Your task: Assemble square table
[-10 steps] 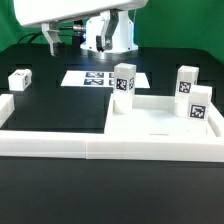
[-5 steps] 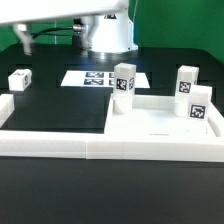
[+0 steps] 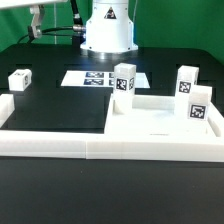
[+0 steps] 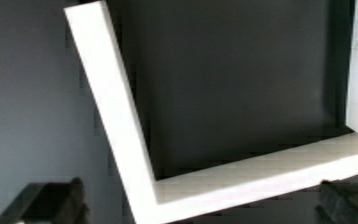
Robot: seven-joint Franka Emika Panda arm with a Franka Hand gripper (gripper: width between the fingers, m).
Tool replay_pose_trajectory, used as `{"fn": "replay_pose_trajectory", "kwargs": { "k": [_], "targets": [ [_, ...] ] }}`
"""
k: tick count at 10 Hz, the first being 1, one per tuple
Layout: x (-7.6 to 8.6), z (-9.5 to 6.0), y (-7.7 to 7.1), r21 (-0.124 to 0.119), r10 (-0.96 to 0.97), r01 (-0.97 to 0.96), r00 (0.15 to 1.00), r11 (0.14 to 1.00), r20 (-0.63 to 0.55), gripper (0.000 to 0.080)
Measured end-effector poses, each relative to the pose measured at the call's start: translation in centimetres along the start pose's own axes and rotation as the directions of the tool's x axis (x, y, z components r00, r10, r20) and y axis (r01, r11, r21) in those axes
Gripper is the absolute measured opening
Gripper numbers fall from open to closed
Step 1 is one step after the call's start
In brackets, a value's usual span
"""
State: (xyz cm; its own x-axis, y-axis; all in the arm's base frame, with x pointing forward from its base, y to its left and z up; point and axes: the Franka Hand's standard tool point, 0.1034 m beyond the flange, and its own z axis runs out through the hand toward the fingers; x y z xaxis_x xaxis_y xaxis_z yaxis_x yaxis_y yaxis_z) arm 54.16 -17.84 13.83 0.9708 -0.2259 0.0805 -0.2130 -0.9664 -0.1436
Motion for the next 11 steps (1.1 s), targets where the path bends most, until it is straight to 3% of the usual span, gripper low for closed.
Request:
{"fn": "replay_pose_trajectory", "kwargs": {
  "k": [2, 3, 5, 6, 7, 9, 11],
  "targets": [
    [-0.9, 0.4, -0.4, 0.025, -0.003, -0.001, 0.987, 1.0, 0.162, 0.0649],
    [-3.5, 1.3, 0.6, 0.034, -0.02, 0.011, 0.955, 0.999, 0.296, 0.0649],
    [-7.7, 2.2, 6.0, -0.02, -0.062, 0.081, 0.875, 0.996, 0.48, 0.0649],
    [-9.2, 2.8, 8.9, -0.032, -0.047, 0.077, 0.839, 0.997, 0.541, 0.0649],
    [-9.8, 2.6, 10.1, -0.049, -0.038, 0.084, 0.798, 0.995, 0.601, 0.0649],
    [-9.9, 2.5, 9.7, -0.036, -0.034, 0.076, 0.756, 0.996, 0.654, 0.0649],
    [-10.0, 2.7, 9.7, -0.037, -0.033, 0.077, 0.752, 0.996, 0.659, 0.0649]
  ]
}}
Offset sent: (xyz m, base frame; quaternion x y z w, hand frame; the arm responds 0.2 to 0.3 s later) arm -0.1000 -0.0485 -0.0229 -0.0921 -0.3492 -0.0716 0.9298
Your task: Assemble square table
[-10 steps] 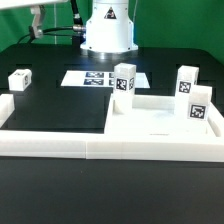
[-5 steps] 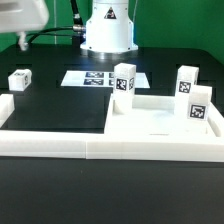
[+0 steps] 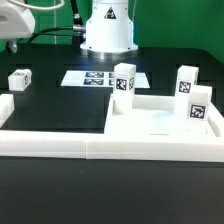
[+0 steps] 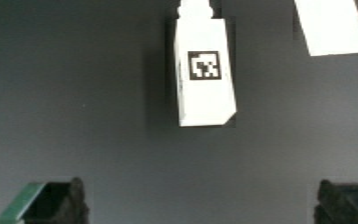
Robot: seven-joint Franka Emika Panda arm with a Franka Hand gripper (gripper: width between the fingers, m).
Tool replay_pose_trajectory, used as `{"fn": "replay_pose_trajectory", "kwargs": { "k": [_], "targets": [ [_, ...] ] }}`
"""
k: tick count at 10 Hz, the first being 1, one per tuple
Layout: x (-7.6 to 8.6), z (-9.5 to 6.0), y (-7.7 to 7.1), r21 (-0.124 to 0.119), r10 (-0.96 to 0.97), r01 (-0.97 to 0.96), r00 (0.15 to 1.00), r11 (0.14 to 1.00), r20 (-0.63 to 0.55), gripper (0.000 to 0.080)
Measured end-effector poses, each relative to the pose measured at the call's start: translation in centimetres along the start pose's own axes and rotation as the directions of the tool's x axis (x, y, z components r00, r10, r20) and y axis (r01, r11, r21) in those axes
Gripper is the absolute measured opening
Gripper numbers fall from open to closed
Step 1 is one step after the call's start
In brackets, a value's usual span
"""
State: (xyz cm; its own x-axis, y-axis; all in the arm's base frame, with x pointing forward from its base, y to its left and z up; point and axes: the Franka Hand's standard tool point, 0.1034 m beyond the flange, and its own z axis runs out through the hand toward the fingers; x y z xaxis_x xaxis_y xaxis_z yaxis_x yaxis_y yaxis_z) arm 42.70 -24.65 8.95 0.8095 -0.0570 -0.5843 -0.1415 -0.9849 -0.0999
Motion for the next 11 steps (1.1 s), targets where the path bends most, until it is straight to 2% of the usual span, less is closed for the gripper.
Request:
{"fn": "replay_pose_trajectory", "kwargs": {
  "k": [1, 2, 3, 4, 5, 6, 10, 11],
  "targets": [
    [-0.1, 0.6, -0.3, 0.011, 0.007, -0.008, 1.0, 1.0, 0.02, 0.0649],
    [-0.3, 1.9, -1.1, 0.041, 0.04, -0.042, 0.998, 0.998, 0.05, 0.0649],
    [-0.3, 2.9, -1.5, 0.043, 0.049, -0.053, 0.995, 0.998, 0.085, 0.0649],
    [-0.2, 4.1, -1.7, 0.022, 0.04, -0.044, 0.989, 0.999, 0.145, 0.0649],
    [0.3, 4.9, -1.6, 0.015, 0.041, -0.045, 0.981, 0.999, 0.19, 0.0649],
    [0.5, 4.7, -1.5, 0.01, 0.041, -0.043, 0.982, 0.999, 0.183, 0.0649],
    [0.4, 4.8, -1.6, 0.011, 0.041, -0.044, 0.982, 0.999, 0.185, 0.0649],
    [0.0, 5.8, -2.2, 0.017, 0.034, -0.039, 0.978, 0.999, 0.206, 0.0649]
  ]
}}
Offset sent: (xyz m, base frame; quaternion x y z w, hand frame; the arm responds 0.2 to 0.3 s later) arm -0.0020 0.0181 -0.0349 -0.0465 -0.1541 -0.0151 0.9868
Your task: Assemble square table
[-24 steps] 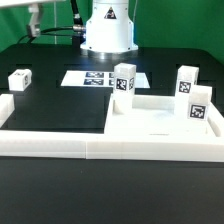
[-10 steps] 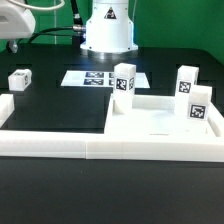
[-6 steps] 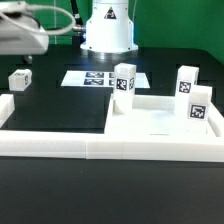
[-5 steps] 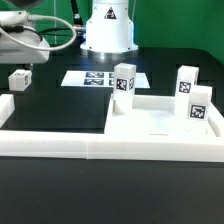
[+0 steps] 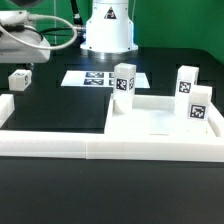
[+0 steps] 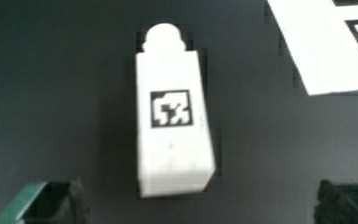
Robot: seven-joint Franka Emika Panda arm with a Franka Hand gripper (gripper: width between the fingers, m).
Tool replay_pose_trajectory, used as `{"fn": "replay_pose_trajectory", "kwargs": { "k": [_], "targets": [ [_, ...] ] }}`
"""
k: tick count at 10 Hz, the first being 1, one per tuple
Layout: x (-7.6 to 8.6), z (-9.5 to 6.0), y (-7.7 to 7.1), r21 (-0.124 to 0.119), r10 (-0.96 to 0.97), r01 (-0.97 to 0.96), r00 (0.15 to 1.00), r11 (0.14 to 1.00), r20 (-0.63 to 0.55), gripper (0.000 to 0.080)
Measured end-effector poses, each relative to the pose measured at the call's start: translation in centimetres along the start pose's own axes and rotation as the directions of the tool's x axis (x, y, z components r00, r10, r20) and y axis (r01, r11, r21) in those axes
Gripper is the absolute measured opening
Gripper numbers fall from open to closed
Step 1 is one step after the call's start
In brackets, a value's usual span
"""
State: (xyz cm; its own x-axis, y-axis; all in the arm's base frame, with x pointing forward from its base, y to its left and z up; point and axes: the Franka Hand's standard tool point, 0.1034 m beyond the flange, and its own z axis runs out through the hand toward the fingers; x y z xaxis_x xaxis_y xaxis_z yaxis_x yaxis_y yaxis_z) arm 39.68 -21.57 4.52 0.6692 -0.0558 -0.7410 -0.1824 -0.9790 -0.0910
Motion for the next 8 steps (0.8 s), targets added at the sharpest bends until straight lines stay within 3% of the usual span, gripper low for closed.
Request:
{"fn": "replay_pose_trajectory", "kwargs": {
  "k": [1, 2, 3, 8],
  "targets": [
    [-0.3, 0.6, -0.4, 0.008, -0.004, 0.004, 1.0, 1.0, 0.021, 0.0649],
    [-0.8, 1.3, -0.2, 0.034, -0.002, 0.0, 0.998, 0.999, 0.068, 0.0649],
    [-0.8, 2.1, 0.8, 0.051, 0.002, -0.007, 0.995, 0.999, 0.096, 0.0649],
    [-0.7, 4.2, 2.2, 0.035, 0.018, -0.02, 0.997, 0.999, 0.071, 0.0649]
  ]
}}
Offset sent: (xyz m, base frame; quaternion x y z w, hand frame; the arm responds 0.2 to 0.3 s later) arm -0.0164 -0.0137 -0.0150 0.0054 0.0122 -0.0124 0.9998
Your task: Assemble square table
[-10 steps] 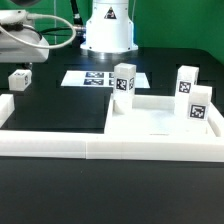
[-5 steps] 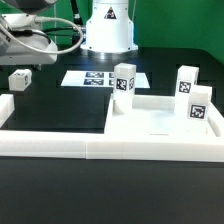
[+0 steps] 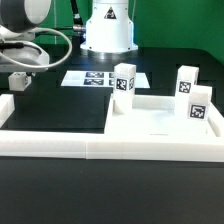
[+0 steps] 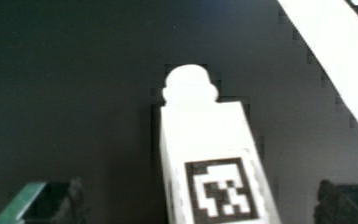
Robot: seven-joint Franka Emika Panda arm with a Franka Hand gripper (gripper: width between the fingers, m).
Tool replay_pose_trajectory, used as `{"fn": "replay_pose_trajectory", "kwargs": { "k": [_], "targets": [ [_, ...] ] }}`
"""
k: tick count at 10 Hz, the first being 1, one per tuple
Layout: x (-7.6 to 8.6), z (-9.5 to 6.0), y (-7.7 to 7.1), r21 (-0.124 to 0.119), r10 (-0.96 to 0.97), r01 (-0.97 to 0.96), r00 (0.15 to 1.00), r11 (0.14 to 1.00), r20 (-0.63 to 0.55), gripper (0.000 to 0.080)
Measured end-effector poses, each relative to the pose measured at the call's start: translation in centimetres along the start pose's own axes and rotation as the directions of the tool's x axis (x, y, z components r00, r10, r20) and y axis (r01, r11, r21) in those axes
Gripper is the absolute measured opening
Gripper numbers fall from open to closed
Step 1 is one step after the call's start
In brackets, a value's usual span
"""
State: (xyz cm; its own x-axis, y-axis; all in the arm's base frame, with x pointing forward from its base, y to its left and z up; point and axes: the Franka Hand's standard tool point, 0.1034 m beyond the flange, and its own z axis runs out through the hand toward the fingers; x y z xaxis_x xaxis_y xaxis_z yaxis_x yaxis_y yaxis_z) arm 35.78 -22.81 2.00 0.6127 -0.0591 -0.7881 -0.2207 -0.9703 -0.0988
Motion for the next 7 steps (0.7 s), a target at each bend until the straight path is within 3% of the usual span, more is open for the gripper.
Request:
{"fn": "replay_pose_trajectory", "kwargs": {
  "k": [5, 6, 7],
  "targets": [
    [0.0, 0.0, 0.0, 0.0, 0.0, 0.0, 1.0, 1.0, 0.0, 0.0649],
    [-0.6, 0.0, -0.2, 0.024, 0.014, -0.015, 0.999, 1.0, 0.043, 0.0649],
    [-1.5, -0.1, -0.2, 0.07, 0.044, -0.056, 0.987, 0.996, 0.155, 0.0649]
  ]
}}
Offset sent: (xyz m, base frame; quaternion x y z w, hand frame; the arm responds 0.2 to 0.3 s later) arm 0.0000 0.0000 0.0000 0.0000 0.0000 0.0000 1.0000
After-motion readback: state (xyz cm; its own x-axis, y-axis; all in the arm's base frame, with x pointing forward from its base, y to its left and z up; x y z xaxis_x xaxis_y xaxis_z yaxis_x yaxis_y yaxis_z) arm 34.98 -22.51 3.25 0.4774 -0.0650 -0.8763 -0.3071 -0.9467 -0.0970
